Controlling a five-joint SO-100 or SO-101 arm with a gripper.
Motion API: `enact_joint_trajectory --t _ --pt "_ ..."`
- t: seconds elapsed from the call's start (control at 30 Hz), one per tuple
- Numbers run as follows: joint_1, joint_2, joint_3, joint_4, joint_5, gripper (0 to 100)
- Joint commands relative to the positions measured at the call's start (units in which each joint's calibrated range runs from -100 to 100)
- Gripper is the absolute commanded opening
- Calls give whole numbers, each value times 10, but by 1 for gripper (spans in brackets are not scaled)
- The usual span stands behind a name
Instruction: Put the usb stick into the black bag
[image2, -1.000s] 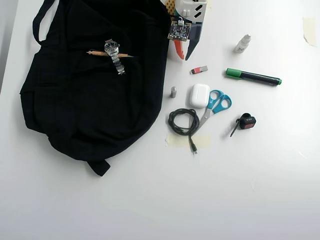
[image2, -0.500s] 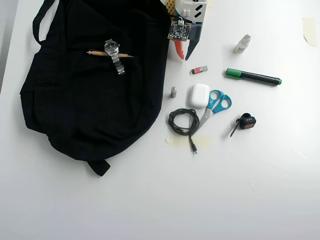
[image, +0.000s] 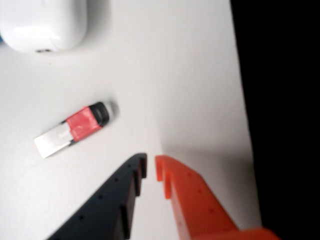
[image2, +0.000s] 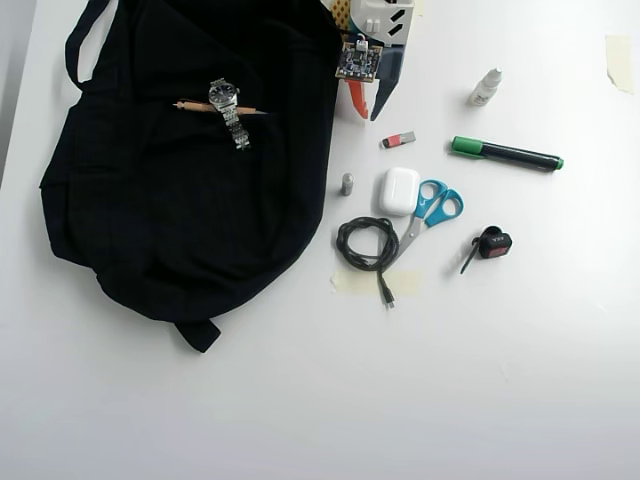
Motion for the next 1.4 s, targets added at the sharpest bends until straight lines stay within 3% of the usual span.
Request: enact_joint_trajectory --t 0.0,0.57,0.7,0.83,1.37 --pt "-2 -8 6 9 1 2" --pt "-13 -8 -189 -74 -5 2" --pt "-72 -10 -184 -168 2 2" --pt "-106 -4 -190 -174 -6 2" --pt "-134 7 -194 -44 -211 2"
